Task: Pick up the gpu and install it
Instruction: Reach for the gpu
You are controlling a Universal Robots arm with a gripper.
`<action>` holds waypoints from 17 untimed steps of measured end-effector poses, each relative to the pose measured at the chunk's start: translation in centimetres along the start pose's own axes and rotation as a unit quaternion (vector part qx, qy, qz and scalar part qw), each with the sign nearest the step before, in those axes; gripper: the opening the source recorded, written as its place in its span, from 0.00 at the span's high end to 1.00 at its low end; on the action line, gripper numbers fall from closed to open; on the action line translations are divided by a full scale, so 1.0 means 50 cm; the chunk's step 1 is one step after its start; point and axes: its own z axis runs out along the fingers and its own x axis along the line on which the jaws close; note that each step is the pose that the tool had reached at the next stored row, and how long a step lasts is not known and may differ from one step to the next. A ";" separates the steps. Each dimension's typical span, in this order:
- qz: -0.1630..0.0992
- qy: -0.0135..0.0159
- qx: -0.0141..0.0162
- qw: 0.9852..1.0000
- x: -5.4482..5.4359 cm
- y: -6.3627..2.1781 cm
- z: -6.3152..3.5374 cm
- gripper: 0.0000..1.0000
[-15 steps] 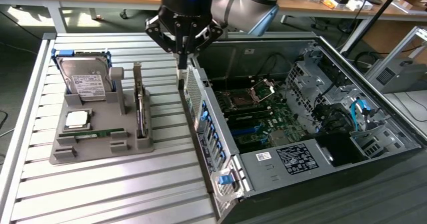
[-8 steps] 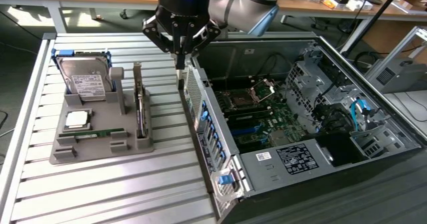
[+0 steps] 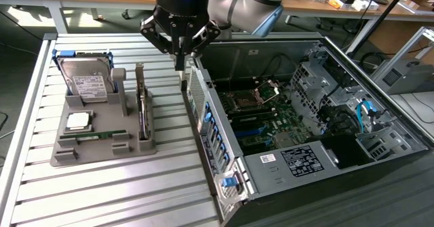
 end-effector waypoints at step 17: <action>0.000 0.000 0.000 1.000 0.026 -0.002 -0.001 0.89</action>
